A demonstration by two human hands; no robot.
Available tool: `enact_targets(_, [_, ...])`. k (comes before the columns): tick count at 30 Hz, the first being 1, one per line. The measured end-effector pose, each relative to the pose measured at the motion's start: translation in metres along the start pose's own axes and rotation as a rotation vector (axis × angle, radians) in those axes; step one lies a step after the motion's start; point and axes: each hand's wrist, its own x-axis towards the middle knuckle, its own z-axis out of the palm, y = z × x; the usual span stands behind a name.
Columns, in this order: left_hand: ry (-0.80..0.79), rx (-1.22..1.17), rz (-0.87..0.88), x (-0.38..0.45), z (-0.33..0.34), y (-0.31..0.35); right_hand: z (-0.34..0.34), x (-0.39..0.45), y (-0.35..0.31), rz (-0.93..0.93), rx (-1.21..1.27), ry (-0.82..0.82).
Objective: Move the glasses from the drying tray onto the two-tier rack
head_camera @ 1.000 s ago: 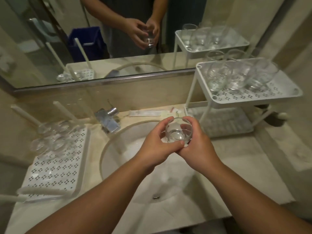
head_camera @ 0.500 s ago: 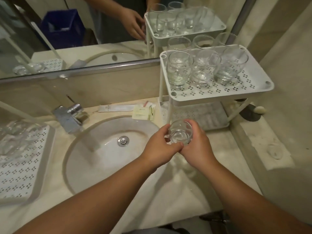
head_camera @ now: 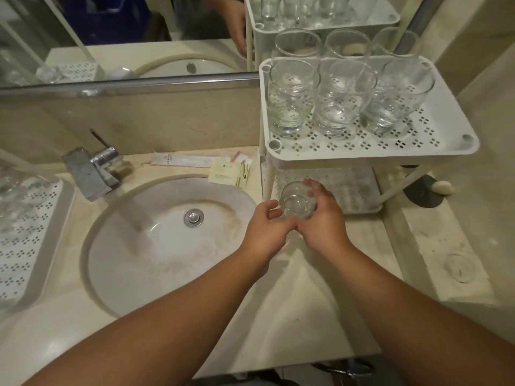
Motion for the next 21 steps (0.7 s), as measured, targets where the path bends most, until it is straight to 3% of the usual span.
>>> enact_targets(21, [-0.079,0.038,-0.085,0.032,0.008,0.000,0.037,0.058,0.012,0.152,-0.083,-0.082])
